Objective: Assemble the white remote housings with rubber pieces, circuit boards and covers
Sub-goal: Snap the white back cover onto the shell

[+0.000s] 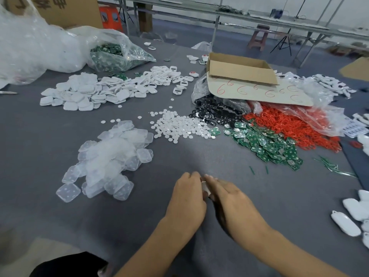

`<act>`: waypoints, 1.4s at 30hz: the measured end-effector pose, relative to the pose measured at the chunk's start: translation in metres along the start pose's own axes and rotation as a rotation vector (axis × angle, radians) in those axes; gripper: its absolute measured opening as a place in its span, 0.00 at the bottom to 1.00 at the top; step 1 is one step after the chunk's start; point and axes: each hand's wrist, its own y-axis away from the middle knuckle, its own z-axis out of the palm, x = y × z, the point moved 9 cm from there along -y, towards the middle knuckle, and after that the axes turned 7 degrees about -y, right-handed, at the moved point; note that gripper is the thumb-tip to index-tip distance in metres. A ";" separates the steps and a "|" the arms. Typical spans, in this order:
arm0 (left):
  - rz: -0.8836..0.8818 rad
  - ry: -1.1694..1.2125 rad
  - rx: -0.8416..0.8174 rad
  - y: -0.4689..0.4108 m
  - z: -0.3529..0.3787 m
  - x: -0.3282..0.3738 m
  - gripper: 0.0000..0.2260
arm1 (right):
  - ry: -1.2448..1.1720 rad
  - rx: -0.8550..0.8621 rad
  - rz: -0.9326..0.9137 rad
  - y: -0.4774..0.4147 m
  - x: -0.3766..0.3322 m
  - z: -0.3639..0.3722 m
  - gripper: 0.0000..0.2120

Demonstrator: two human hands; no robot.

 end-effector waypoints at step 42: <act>0.217 0.516 -0.140 0.008 0.066 0.081 0.07 | -0.783 0.617 0.562 0.095 0.116 -0.043 0.11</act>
